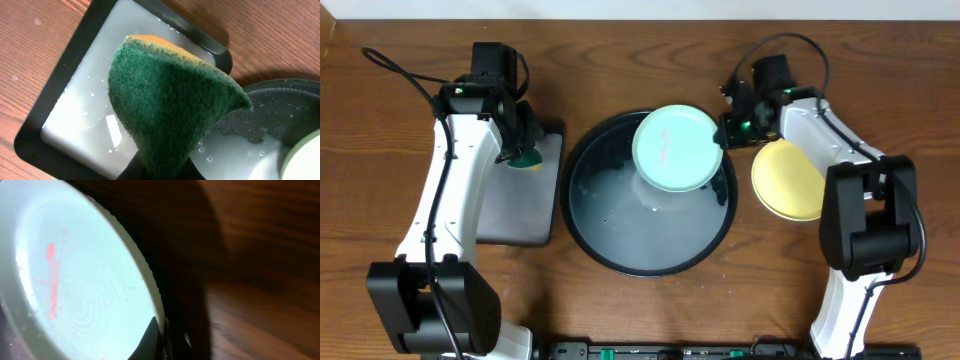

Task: Clean dirty plates on tray and stack at the side
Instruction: 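Open right gripper, move it back to the last pale green plate rim, then grip the pale green plate rim with the right gripper, then scrub the held pale green plate with the sponge in the left gripper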

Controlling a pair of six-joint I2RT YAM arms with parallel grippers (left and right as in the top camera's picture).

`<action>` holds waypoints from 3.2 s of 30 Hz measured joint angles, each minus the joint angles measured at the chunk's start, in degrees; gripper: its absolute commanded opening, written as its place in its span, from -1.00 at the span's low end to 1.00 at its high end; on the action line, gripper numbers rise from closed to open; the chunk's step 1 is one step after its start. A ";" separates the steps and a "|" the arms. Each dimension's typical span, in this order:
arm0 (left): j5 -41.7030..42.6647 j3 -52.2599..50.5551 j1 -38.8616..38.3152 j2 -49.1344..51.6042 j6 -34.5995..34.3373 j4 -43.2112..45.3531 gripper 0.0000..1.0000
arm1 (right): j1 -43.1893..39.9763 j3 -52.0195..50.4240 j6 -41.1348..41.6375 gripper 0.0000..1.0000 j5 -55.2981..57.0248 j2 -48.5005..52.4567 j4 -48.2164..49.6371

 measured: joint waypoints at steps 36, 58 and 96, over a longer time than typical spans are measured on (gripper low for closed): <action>0.46 0.00 -5.35 0.79 0.00 0.50 -0.85 | 14.25 -4.81 21.44 -0.57 10.80 -4.85 -6.88; 3.04 -0.02 -7.87 4.02 0.11 3.04 -0.85 | 13.53 -3.74 25.57 -0.27 14.12 -8.28 -14.82; 3.67 -7.63 -19.10 4.61 -0.04 13.84 -0.85 | 15.13 -4.66 12.22 -0.98 16.24 -1.07 1.79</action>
